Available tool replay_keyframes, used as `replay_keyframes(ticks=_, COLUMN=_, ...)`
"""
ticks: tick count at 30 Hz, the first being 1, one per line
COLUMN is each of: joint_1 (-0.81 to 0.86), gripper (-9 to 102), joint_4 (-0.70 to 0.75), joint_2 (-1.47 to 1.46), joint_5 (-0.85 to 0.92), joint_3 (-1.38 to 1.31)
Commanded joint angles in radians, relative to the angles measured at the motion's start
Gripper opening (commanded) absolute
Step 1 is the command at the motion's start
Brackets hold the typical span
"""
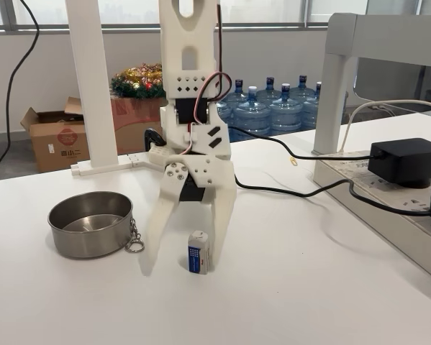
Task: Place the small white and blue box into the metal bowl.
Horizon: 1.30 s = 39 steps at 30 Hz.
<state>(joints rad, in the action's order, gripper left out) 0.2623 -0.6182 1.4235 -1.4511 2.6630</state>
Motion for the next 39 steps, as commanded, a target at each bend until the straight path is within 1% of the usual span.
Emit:
replay_keyframes(ticks=1, joint_1=-0.002, gripper=32, joint_4=-0.081, joint_2=-0.029, joint_5=-0.006, joint_3=-0.026)
replay_keyframes(ticks=12, joint_1=-0.009, gripper=31, joint_4=-0.083, joint_2=-0.028, joint_5=-0.006, joint_3=-0.026)
replay_keyframes(ticks=17, joint_1=0.002, gripper=18, joint_4=-0.083, joint_2=-0.028, joint_5=-0.006, joint_3=-0.021)
replay_keyframes(ticks=19, joint_1=0.002, gripper=14, joint_4=-0.083, joint_2=-0.029, joint_5=-0.005, joint_3=-0.021)
replay_keyframes(ticks=30, joint_1=0.021, gripper=6, joint_4=-0.083, joint_2=-0.029, joint_5=-0.005, joint_3=-0.015)
replay_keyframes(ticks=37, joint_1=0.035, gripper=-2, joint_4=-0.083, joint_2=-0.031, joint_5=-0.005, joint_3=-0.012)
replay_keyframes(ticks=39, joint_1=0.035, gripper=-3, joint_4=-0.083, joint_2=-0.031, joint_5=-0.005, joint_3=-0.011)
